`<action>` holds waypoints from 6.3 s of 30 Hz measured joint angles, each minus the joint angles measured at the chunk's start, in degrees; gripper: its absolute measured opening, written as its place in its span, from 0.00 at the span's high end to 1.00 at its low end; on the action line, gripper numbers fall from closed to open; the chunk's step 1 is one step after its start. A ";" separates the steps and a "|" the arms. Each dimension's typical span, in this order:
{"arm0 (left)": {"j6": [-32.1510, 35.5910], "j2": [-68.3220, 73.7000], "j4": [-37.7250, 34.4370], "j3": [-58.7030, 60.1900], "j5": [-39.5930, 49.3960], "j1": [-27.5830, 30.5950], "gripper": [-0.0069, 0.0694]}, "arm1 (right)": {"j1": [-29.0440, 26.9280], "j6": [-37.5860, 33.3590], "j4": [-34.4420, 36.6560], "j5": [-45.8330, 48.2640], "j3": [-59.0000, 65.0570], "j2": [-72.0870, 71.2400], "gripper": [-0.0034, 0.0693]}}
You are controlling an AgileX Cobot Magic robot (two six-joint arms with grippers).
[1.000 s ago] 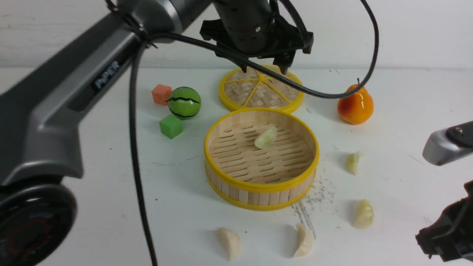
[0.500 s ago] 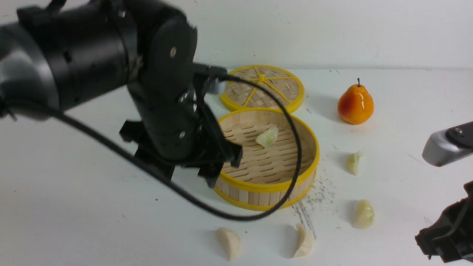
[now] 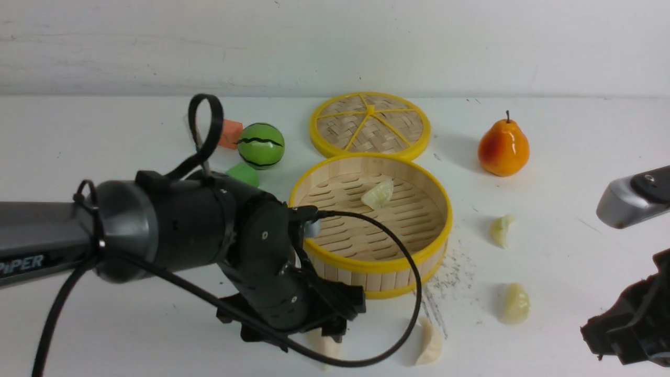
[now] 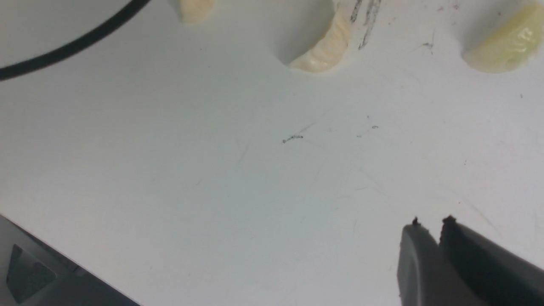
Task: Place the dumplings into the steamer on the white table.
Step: 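Reach for and grasp a dumpling on the table with the left gripper, then place the dumpling into the bamboo steamer basket with the left gripper, then reach for and grasp a dumpling lying on the table beside the steamer, then place the dumpling in the bamboo steamer basket with the right gripper, then reach for and grasp a dumpling lying on the table beside the steamer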
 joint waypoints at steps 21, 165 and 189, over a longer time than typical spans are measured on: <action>10.45 4.45 4.20 -15.84 16.25 -0.05 0.61 | 0.00 -0.02 0.00 0.00 0.00 0.00 0.82; 20.11 -67.18 1.55 17.13 34.96 6.87 0.92 | 22.29 25.38 -27.18 10.95 -70.25 65.78 0.26; 20.11 -67.18 5.97 17.13 21.45 6.87 0.90 | 3.67 28.93 -20.58 -10.78 -13.73 35.06 0.25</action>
